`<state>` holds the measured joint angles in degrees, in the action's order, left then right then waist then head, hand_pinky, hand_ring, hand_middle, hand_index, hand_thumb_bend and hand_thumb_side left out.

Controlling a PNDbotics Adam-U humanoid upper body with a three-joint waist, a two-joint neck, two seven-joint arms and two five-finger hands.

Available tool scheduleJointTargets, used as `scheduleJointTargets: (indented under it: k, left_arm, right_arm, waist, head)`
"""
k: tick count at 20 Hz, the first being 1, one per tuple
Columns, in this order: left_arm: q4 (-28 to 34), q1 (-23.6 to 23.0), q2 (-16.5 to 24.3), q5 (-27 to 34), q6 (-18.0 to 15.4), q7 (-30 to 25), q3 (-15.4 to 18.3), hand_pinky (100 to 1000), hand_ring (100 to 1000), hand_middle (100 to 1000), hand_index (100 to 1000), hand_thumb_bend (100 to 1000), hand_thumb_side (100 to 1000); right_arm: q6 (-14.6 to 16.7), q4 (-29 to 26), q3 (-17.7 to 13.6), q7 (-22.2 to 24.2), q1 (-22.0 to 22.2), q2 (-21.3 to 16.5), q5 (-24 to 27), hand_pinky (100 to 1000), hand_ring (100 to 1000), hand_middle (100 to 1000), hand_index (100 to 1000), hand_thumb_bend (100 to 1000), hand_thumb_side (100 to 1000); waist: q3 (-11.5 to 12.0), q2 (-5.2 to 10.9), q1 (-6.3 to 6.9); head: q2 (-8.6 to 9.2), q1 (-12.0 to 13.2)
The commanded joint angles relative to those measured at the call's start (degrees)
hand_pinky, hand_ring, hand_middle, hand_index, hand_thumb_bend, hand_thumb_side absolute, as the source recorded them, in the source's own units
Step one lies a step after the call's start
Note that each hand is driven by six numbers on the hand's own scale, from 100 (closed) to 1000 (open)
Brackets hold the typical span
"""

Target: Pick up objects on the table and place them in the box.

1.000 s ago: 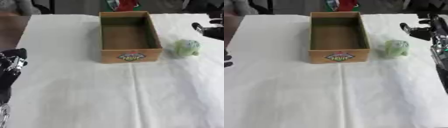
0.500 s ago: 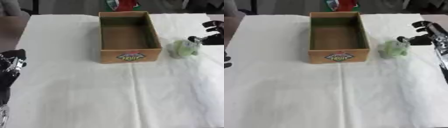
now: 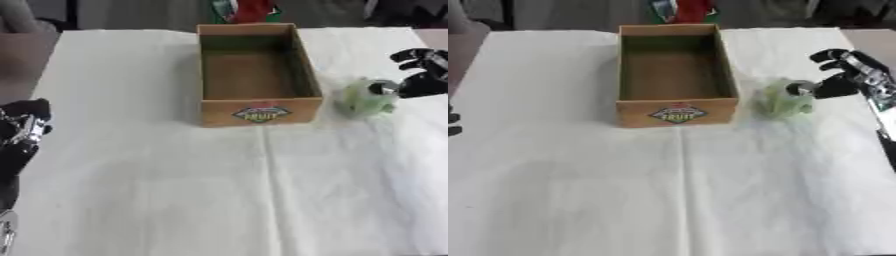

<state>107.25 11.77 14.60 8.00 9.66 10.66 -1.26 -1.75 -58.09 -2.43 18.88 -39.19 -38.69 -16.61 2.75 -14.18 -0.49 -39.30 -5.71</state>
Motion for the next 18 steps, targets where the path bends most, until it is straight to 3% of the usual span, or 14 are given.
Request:
scheduleJointTargets:
  k: [1, 13, 14, 15, 16, 17, 18]
  left_arm:
    - [0.88, 0.49, 0.87, 0.24, -0.03, -0.1, 0.24, 722, 705, 633, 660, 381, 383]
    - [0.92, 0.52, 0.84, 0.23, -0.03, -0.11, 0.23, 722, 703, 633, 660, 382, 383]
    - [0.92, 0.52, 0.85, 0.23, -0.03, -0.1, 0.24, 721, 702, 633, 660, 382, 383]
    - [0.92, 0.52, 0.85, 0.24, -0.02, -0.09, 0.24, 721, 702, 633, 660, 382, 383]
    - [0.92, 0.52, 0.85, 0.25, -0.02, -0.09, 0.23, 721, 702, 633, 660, 381, 383]
    - [0.91, 0.5, 0.84, 0.26, -0.01, -0.09, 0.23, 721, 702, 633, 660, 381, 383]
    - [0.9, 0.49, 0.84, 0.26, -0.01, -0.08, 0.24, 721, 701, 633, 660, 381, 383]
  right_arm:
    - [0.55, -2.33, 0.02, 2.44, -0.07, -1.61, -0.82, 770, 898, 867, 862, 596, 228]
    - [2.48, -5.93, 0.89, 9.82, 2.16, -1.27, -1.39, 760, 881, 858, 860, 591, 199]
    - [2.54, -6.1, 0.95, 9.9, 2.29, -1.3, -1.6, 683, 793, 790, 807, 507, 100]
    - [2.67, -6.39, 1.01, 9.82, 2.49, -1.3, -2.07, 676, 787, 786, 803, 498, 100]
    - [2.76, -6.61, 0.98, 9.59, 2.6, -1.26, -2.52, 600, 728, 741, 772, 424, 100]
    - [2.82, -6.75, 0.91, 9.14, 2.66, -1.22, -2.87, 578, 708, 728, 761, 404, 100]
    - [2.89, -6.83, 0.89, 8.71, 2.69, -1.18, -3.09, 514, 645, 673, 724, 312, 100]
  waist:
    - [-0.02, 1.06, 0.0]
    - [-0.01, 1.03, 0.04]
    - [-0.12, 1.06, 0.04]
    - [-0.23, 1.08, 0.04]
    - [-0.3, 1.1, 0.04]
    - [-0.34, 1.11, 0.03]
    - [-0.36, 1.13, 0.03]
  head:
    - [0.0, -0.09]
    - [0.19, -0.31]
    - [0.22, -0.33]
    - [0.26, -0.33]
    - [0.3, -0.32]
    - [0.3, -0.32]
    - [0.32, -0.32]
